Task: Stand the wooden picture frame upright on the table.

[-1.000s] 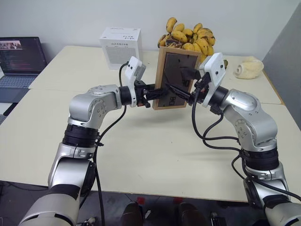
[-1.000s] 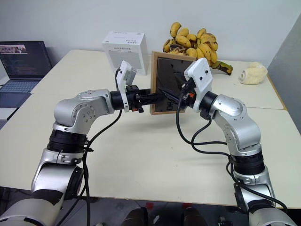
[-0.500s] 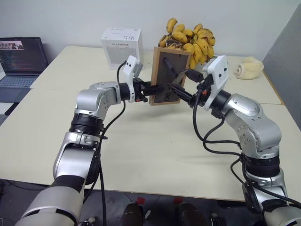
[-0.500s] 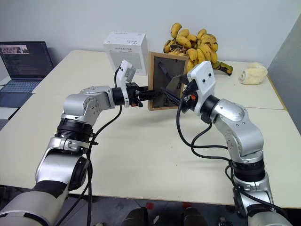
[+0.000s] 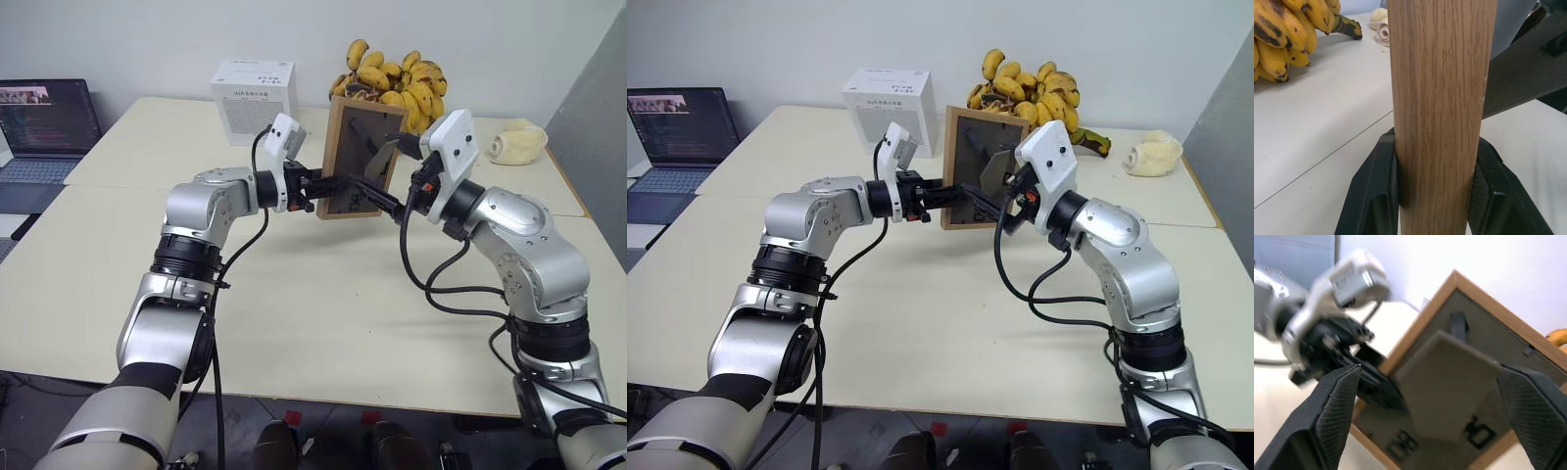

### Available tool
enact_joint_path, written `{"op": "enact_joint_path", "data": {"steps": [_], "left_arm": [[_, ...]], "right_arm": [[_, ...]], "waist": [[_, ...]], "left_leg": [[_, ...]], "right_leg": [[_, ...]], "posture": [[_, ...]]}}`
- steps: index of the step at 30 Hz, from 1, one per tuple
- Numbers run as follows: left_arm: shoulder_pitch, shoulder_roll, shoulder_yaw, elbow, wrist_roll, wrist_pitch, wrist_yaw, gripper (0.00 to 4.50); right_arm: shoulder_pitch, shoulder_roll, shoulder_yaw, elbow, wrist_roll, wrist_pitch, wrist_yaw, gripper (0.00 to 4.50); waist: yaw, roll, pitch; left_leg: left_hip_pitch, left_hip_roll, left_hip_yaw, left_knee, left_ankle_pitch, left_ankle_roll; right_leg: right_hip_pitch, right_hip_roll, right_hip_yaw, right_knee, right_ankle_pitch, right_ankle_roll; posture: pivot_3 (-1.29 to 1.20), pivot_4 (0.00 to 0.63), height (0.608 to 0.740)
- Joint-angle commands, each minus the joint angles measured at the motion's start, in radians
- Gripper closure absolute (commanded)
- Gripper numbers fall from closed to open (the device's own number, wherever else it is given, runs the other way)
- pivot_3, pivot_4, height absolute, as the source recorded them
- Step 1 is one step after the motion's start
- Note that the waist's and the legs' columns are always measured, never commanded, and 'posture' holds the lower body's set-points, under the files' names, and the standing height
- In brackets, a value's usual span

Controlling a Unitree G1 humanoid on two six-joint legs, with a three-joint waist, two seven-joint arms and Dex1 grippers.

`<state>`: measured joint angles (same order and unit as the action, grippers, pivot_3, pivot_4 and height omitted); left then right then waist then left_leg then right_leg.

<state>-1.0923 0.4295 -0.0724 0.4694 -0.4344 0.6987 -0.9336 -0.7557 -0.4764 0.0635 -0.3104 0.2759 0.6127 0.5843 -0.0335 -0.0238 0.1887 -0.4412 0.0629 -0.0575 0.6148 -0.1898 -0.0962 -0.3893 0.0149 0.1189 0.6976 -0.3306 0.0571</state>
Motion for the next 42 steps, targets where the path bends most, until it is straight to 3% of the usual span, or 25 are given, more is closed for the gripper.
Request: {"op": "enact_joint_path", "data": {"steps": [1,4,7,10,14,18,22,26,33,42], "left_arm": [[-0.008,0.021,0.037,-0.055,-0.007,0.016,-0.006,3.2],[0.005,0.049,0.038,-0.052,-0.003,0.042,-0.012,3.2],[0.011,0.071,0.042,-0.055,-0.001,0.062,-0.01,3.2],[0.004,0.085,0.056,-0.041,-0.017,0.131,0.014,3.2],[0.002,0.088,0.118,-0.104,-0.119,0.377,0.036,3.2],[0.038,0.097,0.192,-0.25,-0.243,0.669,0.068,3.2],[0.097,0.111,0.268,-0.352,-0.34,0.898,0.133,3.2],[0.156,0.16,0.278,-0.38,-0.512,0.916,0.221,3.2],[0.143,0.175,0.269,-0.357,-0.739,0.916,0.414,3.2],[0.095,0.193,0.249,-0.305,-0.924,0.916,0.578,3.2]], "right_arm": [[0.024,-0.11,0.018,-0.035,-0.061,-0.081,0.078,0.04],[0.123,-0.235,0.043,-0.047,-0.13,-0.195,0.158,0.04],[0.19,-0.292,0.041,-0.048,-0.159,-0.272,0.192,0.04],[0.247,-0.377,0.08,0.057,-0.358,-0.639,0.151,0.04],[0.231,-0.465,0.151,0.303,-0.721,-1.202,-0.139,0.04],[0.172,-0.457,0.163,0.489,-0.967,-1.438,-0.455,0.04],[0.129,-0.432,0.167,0.579,-1.159,-1.526,-0.751,0.04],[0.079,-0.415,0.2,0.653,-1.277,-1.547,-0.923,0.04],[-0.038,-0.347,0.279,0.745,-1.397,-1.544,-1.098,0.04],[-0.16,-0.283,0.406,0.871,-1.487,-1.537,-1.241,0.04]], "waist": [[0.0,0.0,0.0],[0.0,0.0,0.0],[0.001,0.0,0.0],[-0.003,0.0,0.0],[-0.005,0.0,0.0],[-0.013,0.0,0.0],[-0.02,0.0,0.0],[-0.026,0.0,0.001],[-0.027,0.0,0.001],[-0.026,0.0,0.001]], "left_leg": [[0.0,0.0,0.0,0.0,0.0,0.0],[0.0,0.0,0.0,0.0,0.0,0.0],[0.0,0.0,0.0,0.0,0.0,0.0],[0.0,0.0,0.0,0.001,0.0,0.0],[0.001,-0.001,0.0,0.008,0.0,0.001],[0.001,-0.001,0.001,0.01,0.0,0.001],[0.002,-0.001,0.0,0.011,0.002,-0.003],[0.007,0.0,0.001,0.011,0.003,-0.005],[0.009,-0.002,0.0,0.013,0.004,-0.003],[0.009,-0.002,0.0,0.013,0.005,-0.003]], "right_leg": [[0.0,0.0,0.0,0.0,0.0,0.0],[0.0,0.0,0.0,0.0,0.0,0.0],[0.0,0.0,0.0,-0.001,0.0,0.0],[0.0,0.0,0.001,0.0,0.0,0.0],[0.002,0.0,0.001,0.002,0.0,0.001],[0.002,0.0,0.002,0.003,0.0,0.002],[0.002,0.0,0.002,0.007,0.0,0.001],[0.002,0.0,0.004,0.016,-0.001,-0.001],[0.004,0.0,0.004,0.02,0.0,0.0],[0.004,-0.001,0.004,0.019,0.0,0.0]], "posture": [[0.0,0.15,0.74],[0.0,0.15,0.74],[0.0,0.15,0.74],[0.0,0.15,0.74],[0.0,0.15,0.74],[0.0,0.15,0.74],[0.0,0.15,0.74],[0.0,0.15,0.74],[0.0,0.15,0.74],[0.0,0.15,0.74]]}}
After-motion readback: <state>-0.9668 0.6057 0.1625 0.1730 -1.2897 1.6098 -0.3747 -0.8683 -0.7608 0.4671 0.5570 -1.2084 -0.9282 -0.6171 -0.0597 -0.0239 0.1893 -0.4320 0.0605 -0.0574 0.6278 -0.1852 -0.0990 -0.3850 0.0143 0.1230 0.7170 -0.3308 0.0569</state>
